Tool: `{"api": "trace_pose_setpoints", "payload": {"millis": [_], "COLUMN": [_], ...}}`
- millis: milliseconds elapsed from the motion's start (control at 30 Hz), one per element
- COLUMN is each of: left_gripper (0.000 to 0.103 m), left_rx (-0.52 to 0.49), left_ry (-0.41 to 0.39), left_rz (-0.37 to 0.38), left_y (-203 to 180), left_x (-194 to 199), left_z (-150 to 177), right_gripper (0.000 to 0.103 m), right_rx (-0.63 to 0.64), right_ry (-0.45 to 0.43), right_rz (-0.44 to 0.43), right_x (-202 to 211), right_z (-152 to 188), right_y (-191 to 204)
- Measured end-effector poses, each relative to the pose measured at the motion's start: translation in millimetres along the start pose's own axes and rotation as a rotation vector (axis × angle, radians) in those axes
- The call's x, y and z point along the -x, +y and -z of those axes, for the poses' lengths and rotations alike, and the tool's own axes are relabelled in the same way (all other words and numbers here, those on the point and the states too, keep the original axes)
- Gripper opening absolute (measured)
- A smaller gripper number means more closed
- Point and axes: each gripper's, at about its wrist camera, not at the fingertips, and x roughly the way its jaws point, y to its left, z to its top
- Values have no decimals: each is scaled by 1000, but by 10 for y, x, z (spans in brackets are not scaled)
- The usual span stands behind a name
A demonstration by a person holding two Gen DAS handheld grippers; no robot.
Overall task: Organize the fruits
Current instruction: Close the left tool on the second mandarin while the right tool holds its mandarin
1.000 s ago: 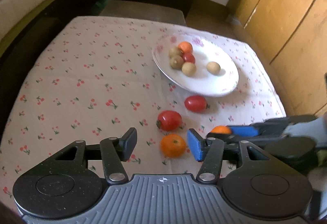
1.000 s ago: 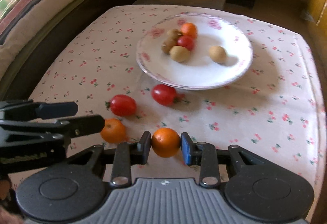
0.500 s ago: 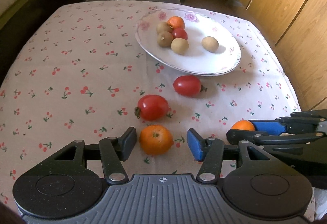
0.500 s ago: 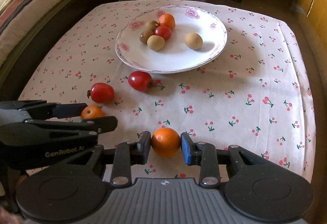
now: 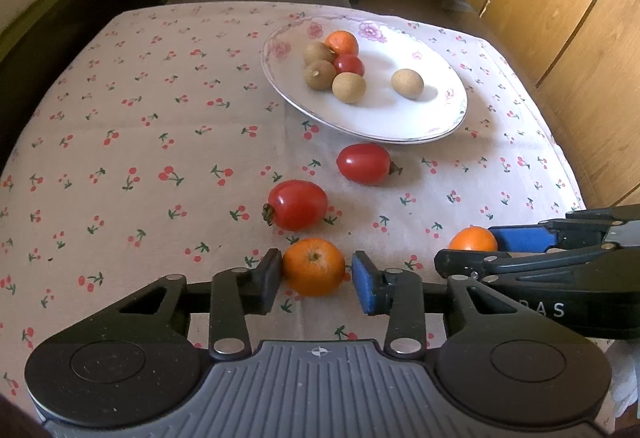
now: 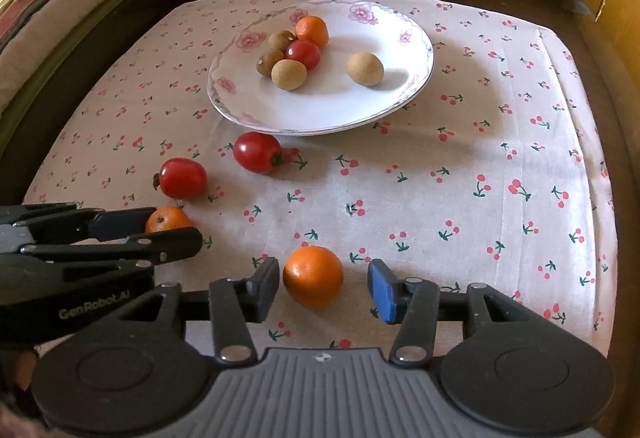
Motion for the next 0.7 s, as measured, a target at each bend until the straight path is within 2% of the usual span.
{"api": "trace_pose_setpoints", "payload": {"millis": [67, 167, 433, 500, 633, 700], "left_gripper": [56, 59, 59, 57, 46, 42], "left_rx": [3, 17, 10, -3, -47, -59], "left_ry": [1, 3, -2, -7, -18, -19], "left_rz": [5, 1, -14, -20, -40, -38], "left_y": [-6, 10, 21, 6, -54, -71], "left_x": [-4, -16, -24, -26, -22, -10], "left_z": [-8, -16, -14, -6, 16, 25], "right_gripper": [49, 49, 48, 48, 34, 34], "right_rx": [-4, 6, 27, 40, 96, 111], "right_ry": [-6, -14, -15, -17, -20, -21], "right_rz": [-4, 8, 19, 28, 47, 49], "right_x": [5, 7, -28, -31, -10, 8], "right_z": [-10, -18, -15, -5, 20, 31], "right_y": [6, 28, 45, 65, 168, 203]}}
